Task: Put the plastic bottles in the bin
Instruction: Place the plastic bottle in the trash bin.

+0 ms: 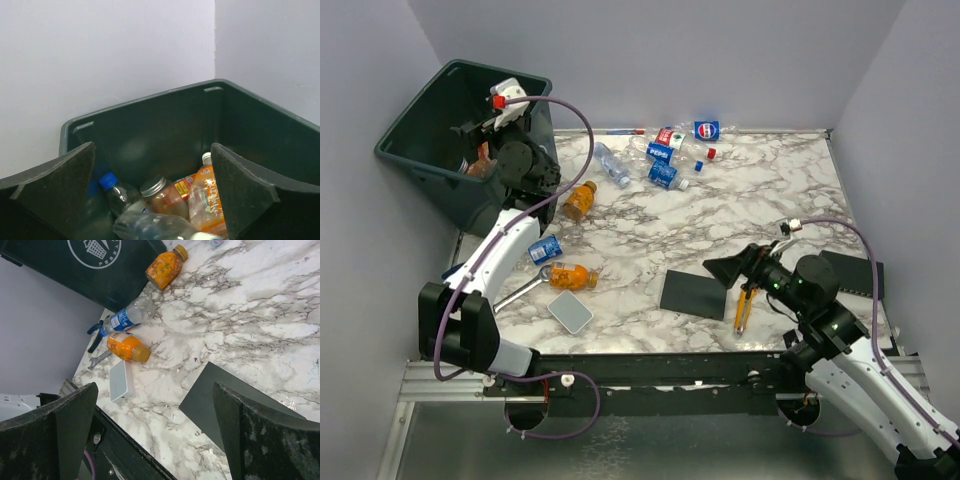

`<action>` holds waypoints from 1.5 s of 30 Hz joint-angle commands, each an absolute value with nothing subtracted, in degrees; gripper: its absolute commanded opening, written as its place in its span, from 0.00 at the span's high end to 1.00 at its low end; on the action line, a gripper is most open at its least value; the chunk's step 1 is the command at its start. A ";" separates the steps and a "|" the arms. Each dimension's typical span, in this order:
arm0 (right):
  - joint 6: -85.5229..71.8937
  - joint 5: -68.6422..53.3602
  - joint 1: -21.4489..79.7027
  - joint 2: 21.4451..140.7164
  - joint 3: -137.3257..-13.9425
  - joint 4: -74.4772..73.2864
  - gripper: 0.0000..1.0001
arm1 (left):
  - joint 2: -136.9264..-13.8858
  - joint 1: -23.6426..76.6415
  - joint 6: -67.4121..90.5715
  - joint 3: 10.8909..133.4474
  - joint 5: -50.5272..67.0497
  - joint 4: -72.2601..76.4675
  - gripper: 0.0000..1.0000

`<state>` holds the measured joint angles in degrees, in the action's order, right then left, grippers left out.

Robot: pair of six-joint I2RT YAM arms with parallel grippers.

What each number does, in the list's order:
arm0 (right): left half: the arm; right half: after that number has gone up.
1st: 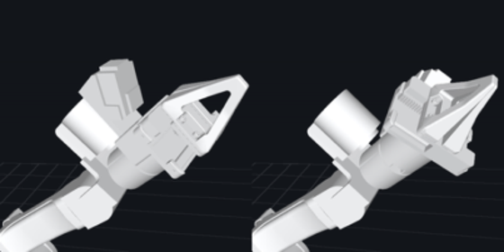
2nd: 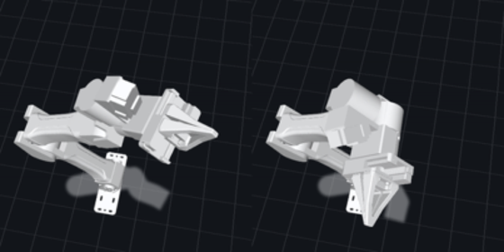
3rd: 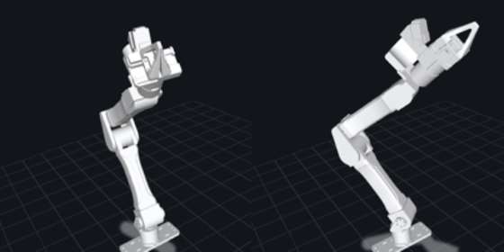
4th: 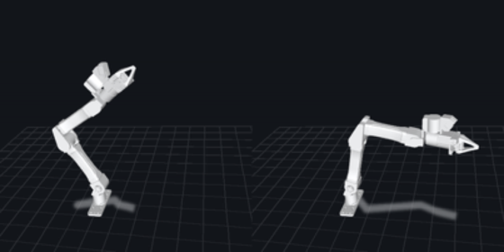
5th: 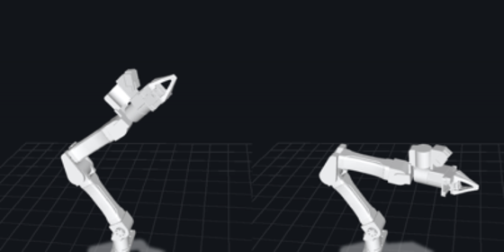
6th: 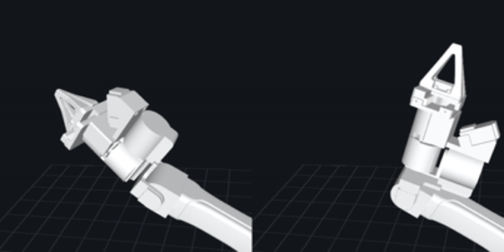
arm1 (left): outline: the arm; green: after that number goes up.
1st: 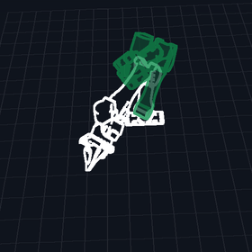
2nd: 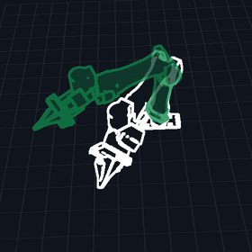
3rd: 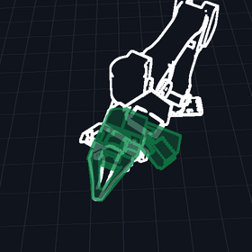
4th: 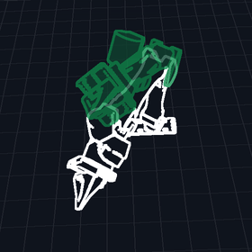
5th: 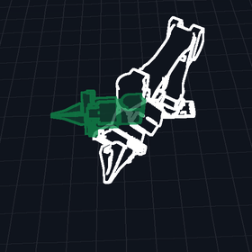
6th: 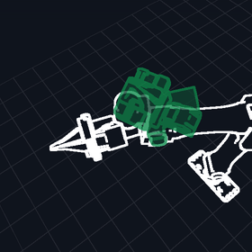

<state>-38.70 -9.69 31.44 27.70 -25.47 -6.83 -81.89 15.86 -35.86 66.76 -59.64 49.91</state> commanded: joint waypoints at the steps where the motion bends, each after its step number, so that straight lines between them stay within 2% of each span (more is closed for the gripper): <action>1: -36.21 -6.99 31.49 28.50 -29.20 -9.05 0.00 | -77.95 15.93 -30.17 70.74 -58.71 43.40 0.01; 6: -31.87 -7.02 31.56 29.75 -31.99 -10.00 0.00 | -73.40 20.60 -21.90 77.06 -51.79 29.67 0.01; 12: -25.87 -8.08 31.63 35.50 -36.81 -11.93 0.00 | -69.59 37.95 -10.88 82.94 -38.31 4.87 0.01; 15: -26.93 -9.45 31.56 38.97 -38.12 -11.57 0.00 | -66.75 41.45 -1.55 78.52 -26.35 -2.99 0.01; 19: -29.15 -13.35 31.63 43.32 -36.91 -7.68 0.00 | -59.60 41.64 9.23 64.41 -14.14 -4.58 0.01; 21: -30.12 -17.80 31.64 47.01 -35.98 -5.06 0.01 | -55.65 41.59 13.39 56.77 -15.73 -4.90 0.01; 24: -32.64 -22.75 32.57 54.00 -34.06 0.40 0.05 | -48.42 41.61 20.79 47.03 -24.95 -6.44 0.01; 30: -33.77 -14.83 43.63 70.34 -37.38 6.53 0.07 | -36.41 41.52 33.94 37.86 -35.46 -14.11 0.01; 34: -37.91 -14.10 44.01 77.88 -38.72 12.34 0.06 | -38.51 41.47 40.41 38.14 -39.82 -24.28 0.01; 37: -39.30 -15.08 44.00 80.80 -39.79 14.40 0.06 | -41.89 41.41 42.52 38.26 -38.94 -27.33 0.01; 45: -38.85 -14.58 44.00 76.21 -35.85 13.37 0.05 | -45.12 41.34 52.65 32.69 -37.70 -29.66 0.01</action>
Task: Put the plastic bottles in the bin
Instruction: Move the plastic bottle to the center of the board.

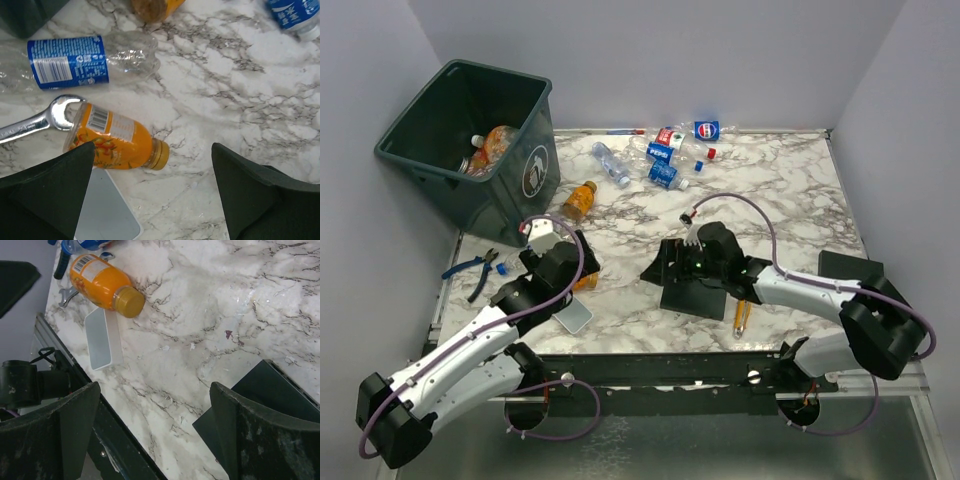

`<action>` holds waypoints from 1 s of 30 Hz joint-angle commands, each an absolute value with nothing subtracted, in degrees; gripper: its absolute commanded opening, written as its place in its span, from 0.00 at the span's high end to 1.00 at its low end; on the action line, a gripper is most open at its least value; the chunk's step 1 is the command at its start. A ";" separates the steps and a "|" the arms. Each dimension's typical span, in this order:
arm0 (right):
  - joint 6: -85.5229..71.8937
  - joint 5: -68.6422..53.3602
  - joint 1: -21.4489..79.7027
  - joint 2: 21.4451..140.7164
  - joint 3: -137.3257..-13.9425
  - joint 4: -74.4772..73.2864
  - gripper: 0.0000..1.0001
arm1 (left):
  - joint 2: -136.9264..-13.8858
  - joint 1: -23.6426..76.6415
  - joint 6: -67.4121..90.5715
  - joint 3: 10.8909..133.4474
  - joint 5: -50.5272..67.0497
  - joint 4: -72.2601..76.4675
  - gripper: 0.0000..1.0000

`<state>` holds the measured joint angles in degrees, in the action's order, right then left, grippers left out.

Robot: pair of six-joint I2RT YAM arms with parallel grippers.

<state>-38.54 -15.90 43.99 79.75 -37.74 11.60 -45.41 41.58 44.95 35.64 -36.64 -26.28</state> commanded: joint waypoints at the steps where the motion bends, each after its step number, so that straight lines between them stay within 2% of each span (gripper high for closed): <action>1: -38.97 -14.58 43.99 75.29 -34.72 13.30 0.05 | -45.06 41.31 53.77 31.67 -37.92 -29.52 0.01; 8: -39.40 -13.82 44.02 70.21 -31.61 12.24 0.05 | -48.56 39.70 57.11 26.31 -40.20 -25.25 0.01; 18: -38.85 -12.66 44.00 65.95 -30.68 9.98 0.05 | -53.59 35.96 56.60 22.82 -34.79 -16.68 0.02; 30: -37.89 -9.66 44.03 64.32 -31.64 7.19 0.05 | -60.19 36.04 54.48 22.88 -22.39 -2.56 0.26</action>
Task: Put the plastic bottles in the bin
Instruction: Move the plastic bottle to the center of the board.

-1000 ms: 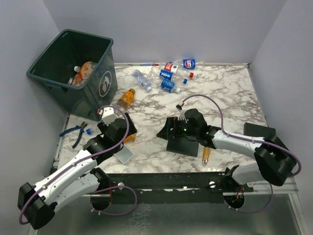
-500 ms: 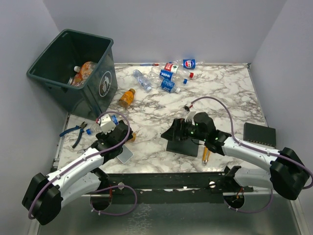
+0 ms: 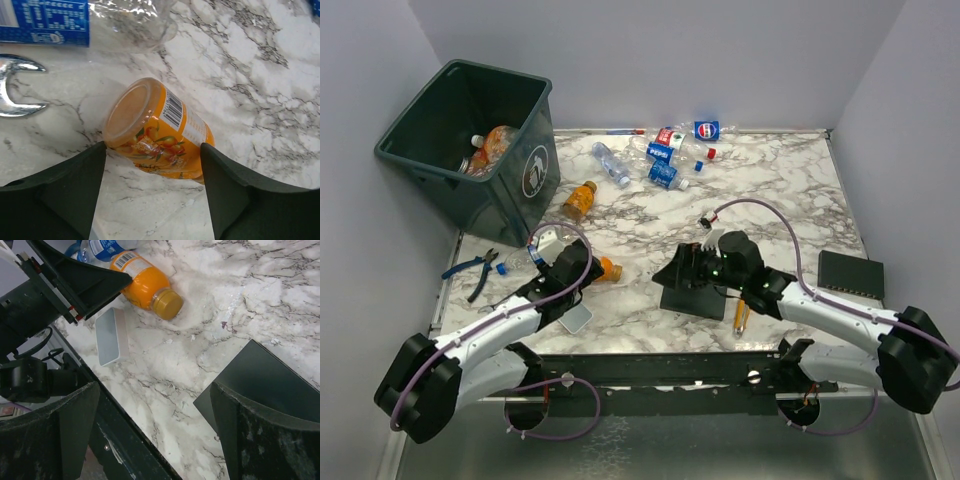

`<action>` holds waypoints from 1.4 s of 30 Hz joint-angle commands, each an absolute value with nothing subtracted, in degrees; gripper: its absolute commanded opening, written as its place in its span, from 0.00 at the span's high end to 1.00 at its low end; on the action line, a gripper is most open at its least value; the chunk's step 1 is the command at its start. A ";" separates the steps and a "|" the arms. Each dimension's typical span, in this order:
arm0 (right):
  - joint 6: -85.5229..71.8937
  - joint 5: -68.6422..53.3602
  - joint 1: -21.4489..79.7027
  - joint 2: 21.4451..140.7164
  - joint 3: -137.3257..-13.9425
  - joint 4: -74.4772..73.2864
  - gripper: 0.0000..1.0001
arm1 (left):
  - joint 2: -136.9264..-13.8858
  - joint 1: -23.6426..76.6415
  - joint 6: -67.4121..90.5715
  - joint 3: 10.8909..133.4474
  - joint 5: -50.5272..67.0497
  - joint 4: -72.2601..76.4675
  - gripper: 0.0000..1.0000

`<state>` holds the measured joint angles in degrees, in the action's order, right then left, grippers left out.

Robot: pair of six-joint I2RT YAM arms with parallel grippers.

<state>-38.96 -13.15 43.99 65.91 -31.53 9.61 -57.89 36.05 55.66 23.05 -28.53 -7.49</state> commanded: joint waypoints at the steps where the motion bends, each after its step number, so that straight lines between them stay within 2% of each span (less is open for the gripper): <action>1: -37.88 -8.52 43.99 63.73 -31.53 6.80 0.05 | -60.73 36.04 54.61 23.00 -21.77 -1.50 0.29; 8: -38.51 2.12 44.03 55.54 -28.00 4.15 0.04 | -67.10 38.21 54.00 25.18 -19.43 6.41 0.34; 16: -39.01 4.44 44.02 52.56 -26.48 1.01 0.03 | -76.95 42.74 53.35 30.41 -16.39 13.73 0.35; 18: -38.84 4.70 44.01 52.06 -26.41 0.61 0.03 | -78.30 43.27 53.41 31.44 -16.27 14.60 0.32; 22: -39.13 5.18 43.95 52.44 -26.21 0.22 0.03 | -78.11 43.44 52.11 32.55 -18.15 14.02 0.16; 25: -39.78 4.32 43.96 53.48 -26.40 0.86 0.04 | -75.49 43.46 50.33 32.78 -21.45 10.92 0.08; 28: -39.80 2.90 44.03 54.78 -27.17 1.62 0.06 | -71.66 43.48 47.09 32.96 -25.64 8.08 0.04; 31: -38.82 -2.61 43.96 57.51 -27.16 5.60 0.14 | -68.76 43.42 43.02 32.75 -27.56 7.83 0.04; 36: -39.46 -7.32 44.15 65.74 -28.72 10.58 0.40 | -68.80 43.30 38.46 34.12 -26.58 9.23 0.11; 39: -39.29 -8.40 44.28 69.76 -30.56 13.29 0.46 | -71.70 43.06 38.87 35.10 -24.47 12.26 0.24; 42: -38.99 -9.11 44.38 75.09 -33.97 13.79 0.49 | -75.64 42.86 39.34 36.74 -23.23 13.68 0.42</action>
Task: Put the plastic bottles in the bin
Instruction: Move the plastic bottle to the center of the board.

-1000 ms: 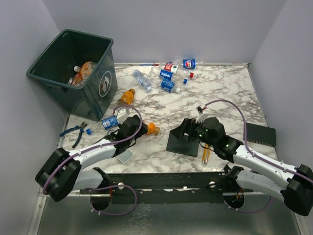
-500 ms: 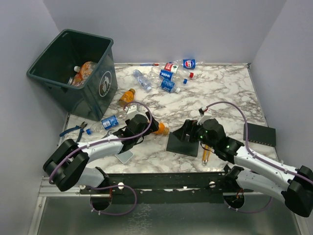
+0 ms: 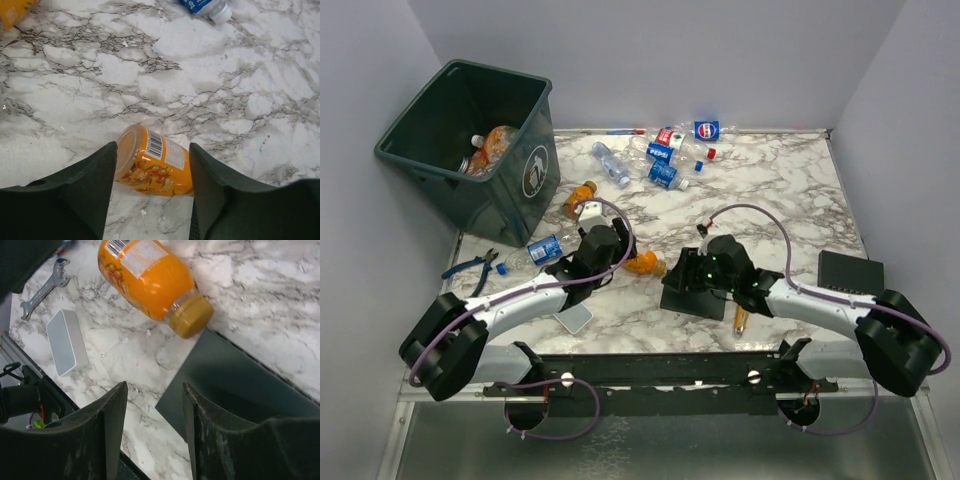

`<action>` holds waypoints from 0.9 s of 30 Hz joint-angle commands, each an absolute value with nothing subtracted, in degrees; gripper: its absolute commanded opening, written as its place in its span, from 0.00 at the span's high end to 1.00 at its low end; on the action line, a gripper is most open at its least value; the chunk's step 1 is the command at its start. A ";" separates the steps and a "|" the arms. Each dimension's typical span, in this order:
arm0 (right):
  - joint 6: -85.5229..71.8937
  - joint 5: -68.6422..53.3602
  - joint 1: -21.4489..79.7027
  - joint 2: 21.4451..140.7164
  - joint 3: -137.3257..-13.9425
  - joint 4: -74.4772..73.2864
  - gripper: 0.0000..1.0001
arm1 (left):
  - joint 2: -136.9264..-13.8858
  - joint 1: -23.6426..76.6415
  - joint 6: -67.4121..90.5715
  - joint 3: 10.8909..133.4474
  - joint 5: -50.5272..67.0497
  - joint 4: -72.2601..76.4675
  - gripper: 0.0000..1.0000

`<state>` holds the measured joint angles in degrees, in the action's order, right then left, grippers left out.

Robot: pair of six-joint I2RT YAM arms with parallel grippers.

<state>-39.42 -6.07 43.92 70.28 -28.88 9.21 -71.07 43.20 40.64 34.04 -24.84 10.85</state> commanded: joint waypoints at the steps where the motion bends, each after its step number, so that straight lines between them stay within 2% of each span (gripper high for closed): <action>1: -38.94 -9.50 44.31 76.96 -35.18 13.89 0.50 | -76.75 42.78 39.58 37.10 -23.13 13.77 0.48; 3: -39.69 -9.50 44.33 80.76 -37.33 14.11 0.51 | -78.17 42.80 40.16 37.23 -22.96 14.24 0.56; 6: -41.26 -9.09 44.24 85.59 -39.97 14.09 0.53 | -79.13 42.75 41.04 36.28 -23.29 14.61 0.60; 18: -43.97 -4.53 44.08 93.31 -43.69 11.62 0.54 | -79.19 42.82 45.36 30.88 -20.62 16.38 0.67; 27: -37.67 -2.37 42.48 93.72 -46.92 9.75 0.41 | -79.81 45.31 48.41 28.79 -17.23 18.54 0.71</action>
